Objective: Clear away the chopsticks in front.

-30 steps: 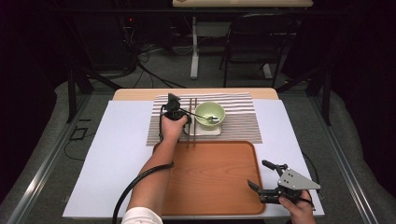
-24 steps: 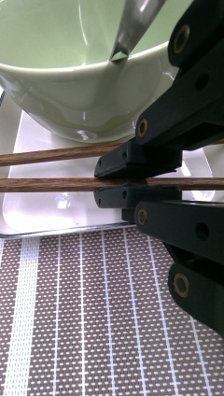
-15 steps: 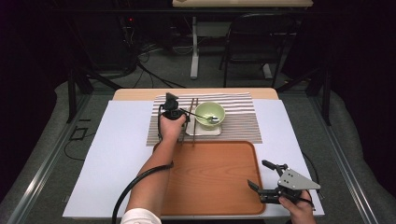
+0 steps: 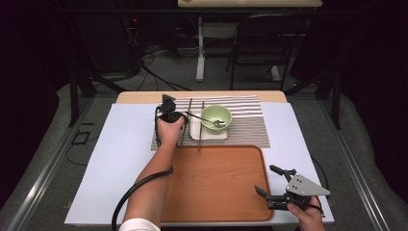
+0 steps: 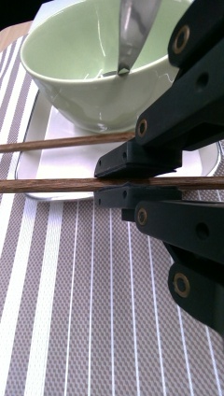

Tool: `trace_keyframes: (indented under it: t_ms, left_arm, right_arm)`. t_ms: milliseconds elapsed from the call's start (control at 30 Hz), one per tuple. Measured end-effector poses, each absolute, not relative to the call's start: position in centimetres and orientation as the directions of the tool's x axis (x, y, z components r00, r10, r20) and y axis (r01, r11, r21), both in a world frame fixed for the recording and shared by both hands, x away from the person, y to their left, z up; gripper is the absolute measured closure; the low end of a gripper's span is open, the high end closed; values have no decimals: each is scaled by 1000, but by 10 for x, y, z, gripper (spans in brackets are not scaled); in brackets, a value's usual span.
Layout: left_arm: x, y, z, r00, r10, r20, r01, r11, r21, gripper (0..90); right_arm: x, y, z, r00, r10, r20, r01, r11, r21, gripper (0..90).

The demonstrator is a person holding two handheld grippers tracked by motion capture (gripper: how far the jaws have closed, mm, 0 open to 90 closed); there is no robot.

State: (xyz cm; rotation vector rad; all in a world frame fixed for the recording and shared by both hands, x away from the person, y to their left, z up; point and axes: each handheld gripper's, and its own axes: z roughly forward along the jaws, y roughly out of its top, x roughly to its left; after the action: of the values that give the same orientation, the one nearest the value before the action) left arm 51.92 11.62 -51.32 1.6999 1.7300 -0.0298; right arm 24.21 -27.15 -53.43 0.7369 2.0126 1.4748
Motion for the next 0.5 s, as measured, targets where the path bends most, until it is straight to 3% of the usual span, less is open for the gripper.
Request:
trace_keyframes:
  t_ms: [500]
  left_arm:
    - [492,128,-509,82,882,-464,869,165,466,841]
  right_arm:
    - [239,-271,-535,-731,677,-90,115,252,961,149]
